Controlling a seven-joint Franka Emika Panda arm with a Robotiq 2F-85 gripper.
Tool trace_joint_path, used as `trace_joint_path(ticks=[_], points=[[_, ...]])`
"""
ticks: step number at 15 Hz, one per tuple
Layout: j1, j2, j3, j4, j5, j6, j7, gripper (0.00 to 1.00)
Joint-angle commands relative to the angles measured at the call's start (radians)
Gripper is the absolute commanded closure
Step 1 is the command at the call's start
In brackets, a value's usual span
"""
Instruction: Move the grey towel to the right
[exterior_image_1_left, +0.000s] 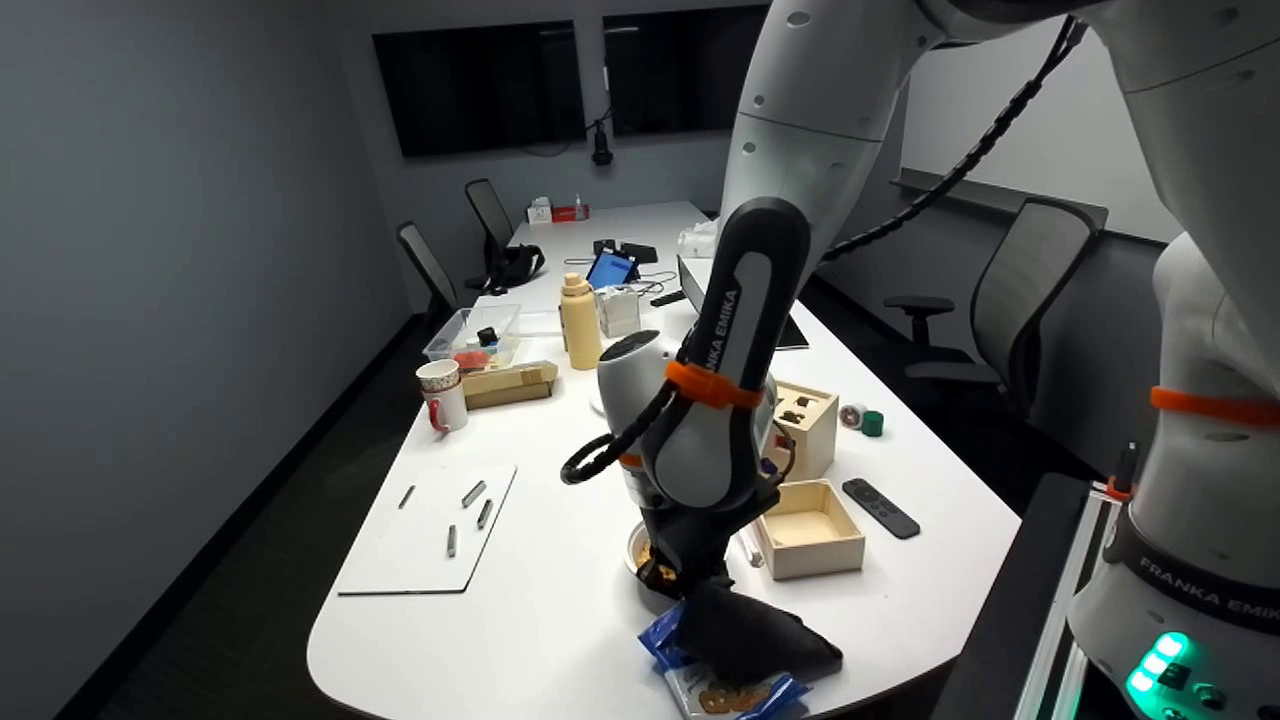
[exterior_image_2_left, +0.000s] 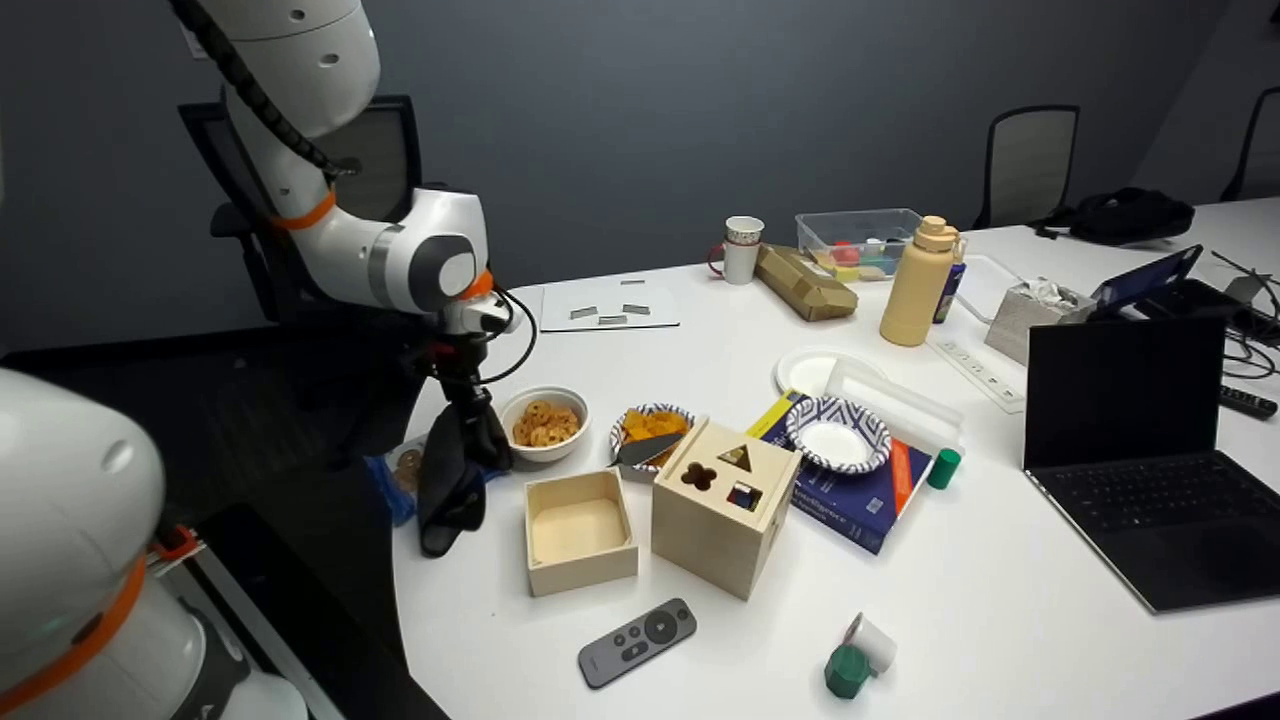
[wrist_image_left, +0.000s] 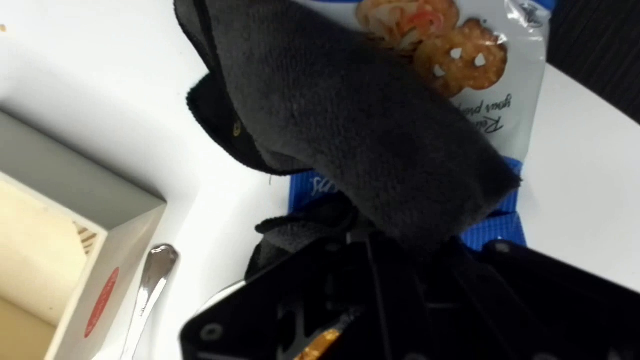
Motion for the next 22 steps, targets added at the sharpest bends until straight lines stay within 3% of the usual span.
trace_joint_path(ticks=[1, 4, 8, 10, 15, 22], points=[[0.081, -0.155, -0.076, -0.028, -0.106, -0.179, 0.206, 0.98], [0.073, -0.275, -0.082, -0.024, -0.265, -0.372, 0.416, 0.98], [-0.03, -0.428, -0.024, -0.044, -0.501, -0.567, 0.617, 0.98], [-0.096, -0.492, -0.003, -0.075, -0.617, -0.602, 0.685, 0.98], [-0.323, -0.641, -0.032, -0.204, -0.824, -0.421, 0.73, 0.98], [-0.677, -0.696, -0.229, -0.345, -1.022, 0.058, 0.632, 0.98]])
